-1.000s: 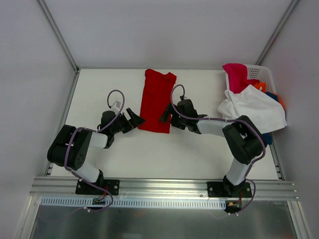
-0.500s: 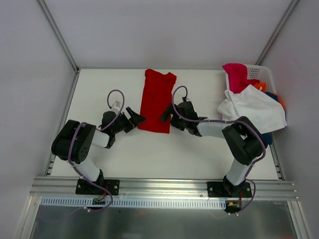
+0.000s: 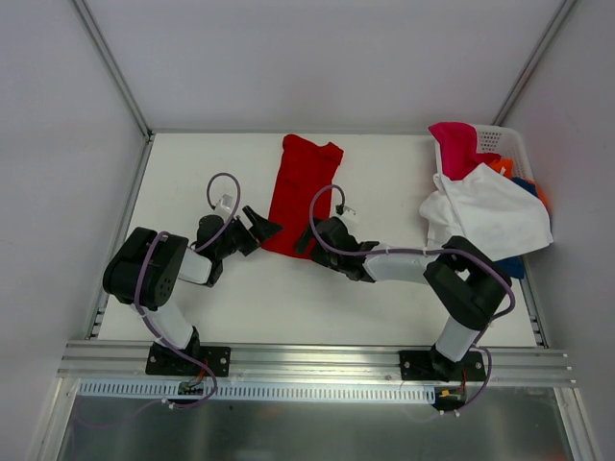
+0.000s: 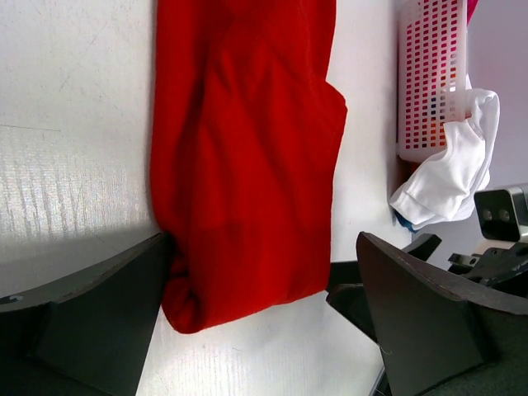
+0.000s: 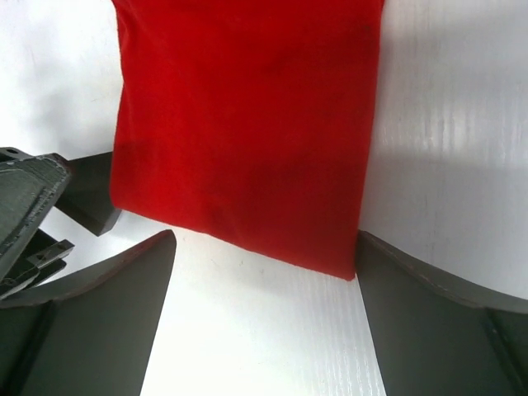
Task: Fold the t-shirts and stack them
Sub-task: Fold the tshirt
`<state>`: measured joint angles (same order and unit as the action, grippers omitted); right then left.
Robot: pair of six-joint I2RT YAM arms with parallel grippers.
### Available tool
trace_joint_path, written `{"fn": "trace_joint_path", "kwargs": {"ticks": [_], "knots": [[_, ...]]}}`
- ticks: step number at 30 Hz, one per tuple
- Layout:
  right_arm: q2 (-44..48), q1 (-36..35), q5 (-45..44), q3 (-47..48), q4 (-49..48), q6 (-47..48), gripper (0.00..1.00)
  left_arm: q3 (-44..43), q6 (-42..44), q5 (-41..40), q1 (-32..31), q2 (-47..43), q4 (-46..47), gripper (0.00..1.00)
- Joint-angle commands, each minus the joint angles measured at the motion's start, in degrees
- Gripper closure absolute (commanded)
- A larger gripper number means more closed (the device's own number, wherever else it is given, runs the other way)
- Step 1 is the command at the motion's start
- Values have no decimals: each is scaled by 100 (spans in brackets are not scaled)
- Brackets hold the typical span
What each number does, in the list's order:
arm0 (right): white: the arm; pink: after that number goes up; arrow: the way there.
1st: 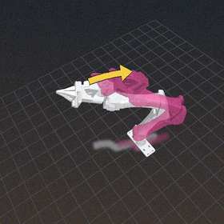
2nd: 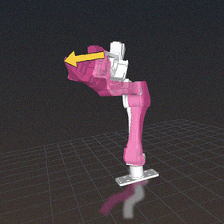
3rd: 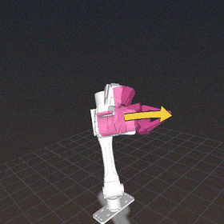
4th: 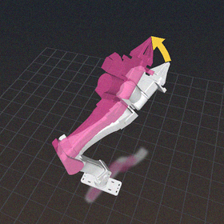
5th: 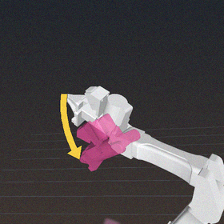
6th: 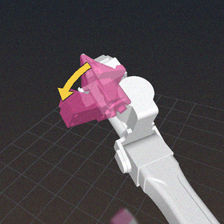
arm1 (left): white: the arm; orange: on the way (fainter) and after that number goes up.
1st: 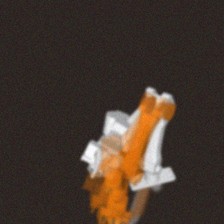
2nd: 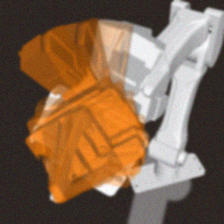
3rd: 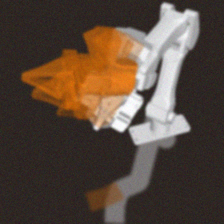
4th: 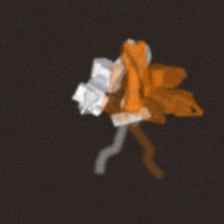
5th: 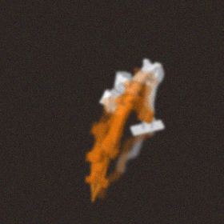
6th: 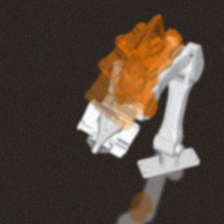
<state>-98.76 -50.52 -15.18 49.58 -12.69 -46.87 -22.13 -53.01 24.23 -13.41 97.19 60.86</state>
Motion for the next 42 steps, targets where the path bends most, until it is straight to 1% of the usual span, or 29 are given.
{"fn": "trace_joint_path", "kwargs": {"ticks": [1,5,6,8,9,11,12,13,14,15,16,17,18,19,20,21,23,25,26,27,30,34,38,42], "knots": [[-20,-116,-363,-54,873,-358,8,42,81,73,31,72,5,5],[-3,-107,-459,51,1101,-296,13,86,89,56,40,37,13,5],[6,-116,-486,52,1093,-287,18,95,98,30,31,28,-4,5],[41,-116,-547,25,1102,-279,24,86,107,12,31,-15,-39,7],[41,-116,-565,25,1111,-270,32,95,124,12,40,-24,-74,9],[50,-116,-609,8,1119,-261,40,104,116,12,31,-51,-83,13],[59,-116,-618,8,1128,-252,49,104,125,12,31,-59,-109,18],[59,-107,-635,8,1137,-226,53,104,116,20,40,-68,-118,28],[59,-107,-635,8,1146,-226,57,112,107,29,31,-68,-127,33],[50,-107,-644,16,1146,-217,65,95,98,64,31,-60,-162,39],[50,-107,-644,25,1163,-208,69,77,98,82,23,-68,-197,49],[41,-107,-644,43,1181,-208,74,69,90,99,23,-68,-223,54],[24,-107,-627,51,1181,-200,81,42,81,117,14,-68,-302,58],[15,-107,-627,52,1190,-199,83,25,81,108,22,-68,-346,69],[6,-107,-627,78,1190,-199,85,-2,89,100,5,-68,-382,74],[-11,-107,-618,87,1198,-199,90,-19,98,74,-4,-68,-469,79],[-38,-107,-626,130,1242,-182,94,-72,133,21,-30,-68,-698,91],[-38,-116,-627,139,1242,-182,95,-81,168,3,-74,-77,-742,95],[-29,-107,-635,131,1242,-182,97,-90,177,-6,-83,-86,-768,99],[-21,-116,-635,139,1242,-191,99,-90,203,-41,-100,-138,-821,100],[32,-116,-653,122,1242,-156,100,-151,309,-172,-206,-305,-1128,100],[234,-168,-802,60,1549,-138,100,-160,380,-278,-407,-604,-1489,100],[733,-449,-1284,87,2006,-59,100,50,371,-497,-636,-1261,-1858,100],[1235,-730,-1681,183,2585,-15,100,104,450,-796,-926,-1939,-2525,100]]}}
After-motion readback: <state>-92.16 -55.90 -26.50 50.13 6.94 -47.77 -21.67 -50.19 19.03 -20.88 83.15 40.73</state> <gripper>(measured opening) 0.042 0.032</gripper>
